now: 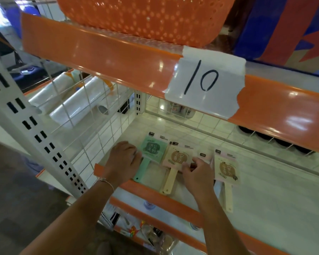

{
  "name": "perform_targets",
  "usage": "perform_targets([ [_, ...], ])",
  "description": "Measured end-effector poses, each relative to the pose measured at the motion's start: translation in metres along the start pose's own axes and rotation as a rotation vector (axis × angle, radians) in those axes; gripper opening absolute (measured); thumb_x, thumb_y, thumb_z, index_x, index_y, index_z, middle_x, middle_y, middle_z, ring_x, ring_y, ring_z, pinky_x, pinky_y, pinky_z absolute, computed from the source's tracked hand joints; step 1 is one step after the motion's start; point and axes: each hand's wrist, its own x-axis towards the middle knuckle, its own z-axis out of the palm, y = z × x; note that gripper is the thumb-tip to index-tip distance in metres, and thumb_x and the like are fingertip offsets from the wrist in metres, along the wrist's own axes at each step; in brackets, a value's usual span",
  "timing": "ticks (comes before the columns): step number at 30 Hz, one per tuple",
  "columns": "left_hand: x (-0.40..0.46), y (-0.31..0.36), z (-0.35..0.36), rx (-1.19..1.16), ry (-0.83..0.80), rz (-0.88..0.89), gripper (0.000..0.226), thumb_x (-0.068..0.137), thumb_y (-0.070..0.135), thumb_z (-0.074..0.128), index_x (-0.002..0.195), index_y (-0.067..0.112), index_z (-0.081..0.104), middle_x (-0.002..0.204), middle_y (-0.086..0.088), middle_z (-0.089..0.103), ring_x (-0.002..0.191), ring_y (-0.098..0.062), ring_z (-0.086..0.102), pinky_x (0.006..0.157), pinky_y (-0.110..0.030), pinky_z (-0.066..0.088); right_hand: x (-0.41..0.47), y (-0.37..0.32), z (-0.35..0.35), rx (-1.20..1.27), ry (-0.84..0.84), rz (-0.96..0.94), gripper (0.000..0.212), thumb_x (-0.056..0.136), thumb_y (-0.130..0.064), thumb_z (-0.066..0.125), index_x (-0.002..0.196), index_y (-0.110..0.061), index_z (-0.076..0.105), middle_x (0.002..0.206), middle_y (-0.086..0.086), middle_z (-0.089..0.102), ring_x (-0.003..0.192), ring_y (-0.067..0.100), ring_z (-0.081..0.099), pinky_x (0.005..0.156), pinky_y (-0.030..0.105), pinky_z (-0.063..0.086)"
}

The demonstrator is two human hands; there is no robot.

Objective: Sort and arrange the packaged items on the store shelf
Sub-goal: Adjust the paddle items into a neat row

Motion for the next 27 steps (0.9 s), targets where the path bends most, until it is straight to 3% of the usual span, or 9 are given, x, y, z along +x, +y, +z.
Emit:
perform_targets([
  [5, 0.002, -0.003, 0.004, 0.033, -0.009, -0.040, 0.038, 0.087, 0.034, 0.047, 0.072, 0.009, 0.073, 0.083, -0.002, 0.071, 0.094, -0.024, 0.061, 0.095, -0.039, 0.048, 0.003, 0.006, 0.008, -0.050, -0.042, -0.023, 0.025, 0.090, -0.034, 0.060, 0.095, -0.010, 0.064, 0.093, 0.009, 0.064, 0.082, 0.023, 0.056, 0.071, 0.032, 0.047],
  [8, 0.001, -0.003, 0.006, 0.070, 0.023, -0.027, 0.041, 0.085, 0.037, 0.045, 0.074, 0.009, 0.074, 0.087, -0.004, 0.071, 0.097, -0.022, 0.060, 0.101, -0.035, 0.043, 0.004, 0.009, 0.013, -0.074, -0.075, -0.023, 0.025, 0.086, -0.036, 0.061, 0.072, -0.018, 0.052, 0.080, 0.006, 0.057, 0.071, 0.023, 0.052, 0.057, 0.027, 0.033],
  [11, 0.002, -0.009, 0.011, 0.077, 0.006, -0.024, 0.041, 0.086, 0.039, 0.045, 0.079, 0.010, 0.073, 0.093, -0.005, 0.071, 0.103, -0.023, 0.059, 0.105, -0.039, 0.041, 0.004, 0.008, 0.014, -0.081, -0.099, -0.041, 0.022, 0.084, -0.034, 0.064, 0.075, -0.016, 0.058, 0.080, 0.006, 0.059, 0.070, 0.020, 0.055, 0.057, 0.027, 0.036],
  [14, 0.002, -0.013, 0.015, 0.074, 0.021, -0.007, 0.035, 0.087, 0.035, 0.049, 0.080, 0.010, 0.073, 0.093, -0.005, 0.071, 0.101, -0.019, 0.060, 0.108, -0.038, 0.038, 0.002, 0.009, 0.016, -0.067, -0.097, -0.068, 0.026, 0.084, -0.031, 0.067, 0.068, -0.019, 0.050, 0.076, 0.007, 0.055, 0.066, 0.020, 0.048, 0.058, 0.026, 0.033],
  [21, 0.000, -0.009, 0.013, 0.069, 0.023, -0.028, 0.040, 0.086, 0.038, 0.047, 0.088, 0.009, 0.074, 0.101, -0.006, 0.070, 0.112, -0.024, 0.055, 0.108, -0.040, 0.038, 0.000, 0.007, 0.015, -0.074, -0.107, -0.078, 0.026, 0.083, -0.029, 0.067, 0.068, -0.021, 0.048, 0.080, 0.010, 0.059, 0.073, 0.024, 0.058, 0.060, 0.026, 0.037],
  [24, 0.000, -0.009, 0.013, 0.080, 0.037, -0.005, 0.044, 0.086, 0.041, 0.043, 0.087, 0.008, 0.074, 0.098, -0.006, 0.071, 0.108, -0.022, 0.057, 0.108, -0.038, 0.038, -0.003, 0.006, 0.011, -0.086, -0.101, -0.095, 0.014, 0.084, -0.026, 0.066, 0.077, -0.015, 0.064, 0.081, 0.006, 0.063, 0.072, 0.019, 0.058, 0.052, 0.024, 0.035],
  [27, 0.001, -0.008, 0.012, 0.091, 0.041, 0.010, 0.041, 0.087, 0.038, 0.046, 0.085, 0.009, 0.074, 0.096, -0.005, 0.071, 0.105, -0.018, 0.059, 0.110, -0.035, 0.035, -0.006, 0.005, 0.009, -0.079, -0.100, -0.100, 0.016, 0.085, -0.027, 0.064, 0.089, -0.013, 0.071, 0.086, 0.004, 0.066, 0.077, 0.018, 0.062, 0.058, 0.025, 0.039],
])
